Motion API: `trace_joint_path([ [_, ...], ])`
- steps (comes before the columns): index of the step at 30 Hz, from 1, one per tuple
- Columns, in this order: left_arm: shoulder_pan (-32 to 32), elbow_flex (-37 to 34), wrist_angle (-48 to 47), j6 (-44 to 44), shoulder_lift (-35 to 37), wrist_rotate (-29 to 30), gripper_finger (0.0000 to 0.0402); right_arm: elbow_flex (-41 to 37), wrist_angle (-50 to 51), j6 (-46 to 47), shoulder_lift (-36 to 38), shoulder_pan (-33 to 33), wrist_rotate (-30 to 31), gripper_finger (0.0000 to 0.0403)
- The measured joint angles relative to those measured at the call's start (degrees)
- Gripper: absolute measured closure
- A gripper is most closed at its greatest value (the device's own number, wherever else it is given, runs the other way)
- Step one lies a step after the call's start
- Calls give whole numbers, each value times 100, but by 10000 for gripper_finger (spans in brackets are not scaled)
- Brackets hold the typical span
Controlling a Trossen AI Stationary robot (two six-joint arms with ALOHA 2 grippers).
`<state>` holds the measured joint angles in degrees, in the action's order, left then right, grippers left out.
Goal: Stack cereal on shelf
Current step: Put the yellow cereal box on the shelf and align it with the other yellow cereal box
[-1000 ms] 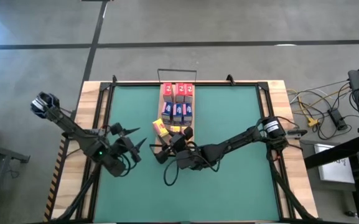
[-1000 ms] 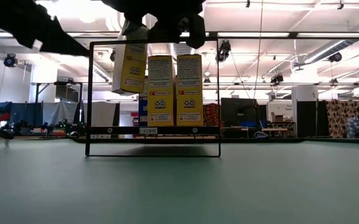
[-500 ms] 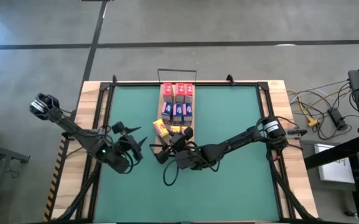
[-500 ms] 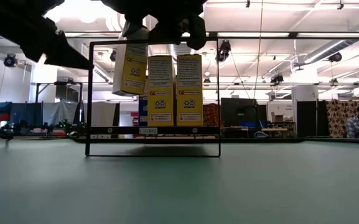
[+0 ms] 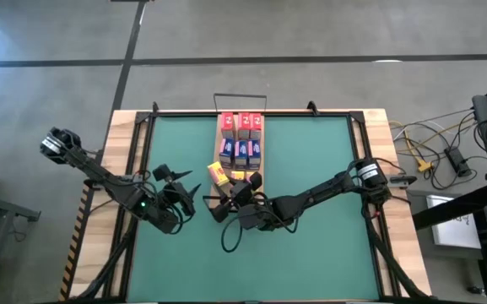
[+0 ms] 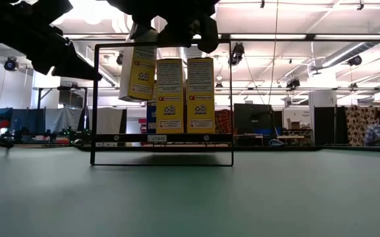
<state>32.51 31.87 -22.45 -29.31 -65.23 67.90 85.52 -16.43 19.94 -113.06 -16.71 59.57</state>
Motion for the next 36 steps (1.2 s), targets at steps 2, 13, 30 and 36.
trace_joint_path([
  [2,-2,-8,52,43,-3,0,169,0,0,0,0,0,-1,227],
  [13,-99,-91,119,161,-295,78,169,0,0,-42,0,12,-7,228],
  [30,-276,-85,751,827,-748,98,169,-2,47,262,0,27,-129,187],
  [36,-396,-85,764,827,-933,31,169,0,118,256,0,22,-129,186],
])
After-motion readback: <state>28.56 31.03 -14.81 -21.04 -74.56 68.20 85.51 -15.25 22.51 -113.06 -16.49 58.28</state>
